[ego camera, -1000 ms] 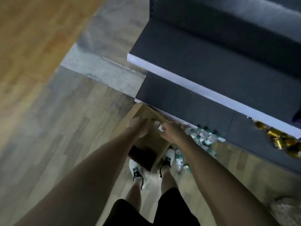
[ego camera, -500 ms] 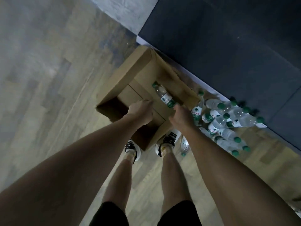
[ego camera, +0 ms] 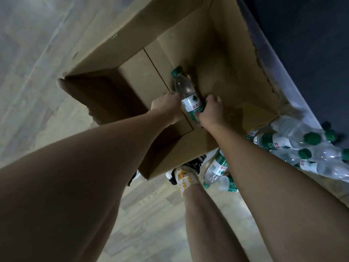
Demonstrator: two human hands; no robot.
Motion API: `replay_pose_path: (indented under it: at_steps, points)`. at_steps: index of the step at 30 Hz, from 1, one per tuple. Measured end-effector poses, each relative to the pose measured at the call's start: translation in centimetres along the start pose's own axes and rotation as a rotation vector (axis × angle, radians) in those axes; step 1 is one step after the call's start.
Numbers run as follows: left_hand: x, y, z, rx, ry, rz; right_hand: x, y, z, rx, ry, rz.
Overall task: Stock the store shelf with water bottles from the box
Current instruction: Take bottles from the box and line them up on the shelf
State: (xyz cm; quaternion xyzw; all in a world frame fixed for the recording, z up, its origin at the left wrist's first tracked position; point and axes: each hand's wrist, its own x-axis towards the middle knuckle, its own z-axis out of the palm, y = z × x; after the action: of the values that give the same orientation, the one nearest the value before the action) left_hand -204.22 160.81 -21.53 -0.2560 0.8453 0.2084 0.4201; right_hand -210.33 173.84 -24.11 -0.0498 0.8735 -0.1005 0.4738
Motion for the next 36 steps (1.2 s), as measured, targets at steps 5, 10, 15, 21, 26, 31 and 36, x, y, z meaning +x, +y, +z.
replay_pose_path:
  at_steps: [5,10,15,21,26,31,36]
  points:
    - [2.6,-2.1,2.7,-0.010,0.001,-0.058,2.6,-1.3,3.0,-0.051,-0.067,-0.006]
    - [3.7,-3.6,4.4,0.045,0.016,-0.108,4.3,-2.8,7.3,-0.042,-0.100,0.004]
    - [3.0,-5.6,4.7,0.159,-0.008,-0.090,4.9,-3.1,7.9,-0.223,-0.024,0.018]
    - [-0.4,-5.7,2.1,0.159,-0.055,-0.071,-0.1,-4.1,4.7,-0.175,-0.040,-0.007]
    - [-6.1,-4.1,-4.0,0.156,-0.088,-0.012,-7.2,-6.1,-1.1,-0.120,-0.031,-0.062]
    - [-12.6,-2.5,-13.0,0.224,-0.077,0.064,-15.2,-9.6,-8.8,0.021,0.047,-0.079]
    - [-22.1,-0.1,-25.0,0.211,0.067,0.210,-25.8,-13.9,-18.8,0.133,0.200,-0.093]
